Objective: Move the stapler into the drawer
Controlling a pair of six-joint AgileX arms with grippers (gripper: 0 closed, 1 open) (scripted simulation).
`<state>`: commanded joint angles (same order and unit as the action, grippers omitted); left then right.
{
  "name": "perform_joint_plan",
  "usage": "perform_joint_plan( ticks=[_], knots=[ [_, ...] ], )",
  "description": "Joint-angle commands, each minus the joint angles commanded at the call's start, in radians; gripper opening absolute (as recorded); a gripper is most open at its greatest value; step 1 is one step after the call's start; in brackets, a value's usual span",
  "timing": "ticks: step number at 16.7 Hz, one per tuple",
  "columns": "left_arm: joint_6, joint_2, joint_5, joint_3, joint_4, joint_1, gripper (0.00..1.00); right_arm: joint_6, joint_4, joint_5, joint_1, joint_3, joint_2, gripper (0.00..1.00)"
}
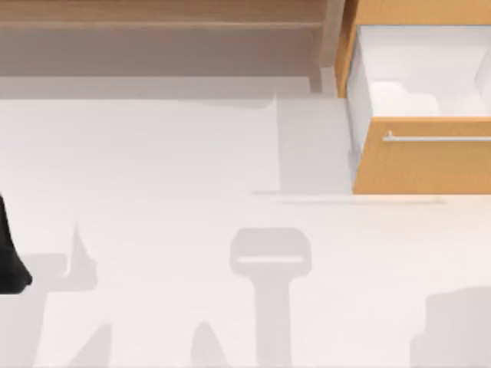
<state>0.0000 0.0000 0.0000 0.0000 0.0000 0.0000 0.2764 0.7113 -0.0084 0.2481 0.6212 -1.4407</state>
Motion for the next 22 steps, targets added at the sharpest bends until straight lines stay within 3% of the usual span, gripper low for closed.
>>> perform_joint_plan(
  ticks=[4, 12, 17, 22],
  knots=[
    [0.000, 0.000, 0.000, 0.000, 0.000, 0.000, 1.00, 0.001, 0.107, 0.000, 0.001, 0.043, 0.046, 0.00],
    [0.000, 0.000, 0.000, 0.000, 0.000, 0.000, 1.00, 0.017, 0.111, 0.011, -0.025, 0.109, 0.054, 0.00],
    [0.000, 0.000, 0.000, 0.000, 0.000, 0.000, 1.00, 0.058, 0.140, 0.046, -0.121, 0.420, 0.001, 0.00],
    [0.000, 0.000, 0.000, 0.000, 0.000, 0.000, 1.00, 0.031, 0.233, 0.061, -0.240, 0.873, -0.242, 0.00]
  ],
)
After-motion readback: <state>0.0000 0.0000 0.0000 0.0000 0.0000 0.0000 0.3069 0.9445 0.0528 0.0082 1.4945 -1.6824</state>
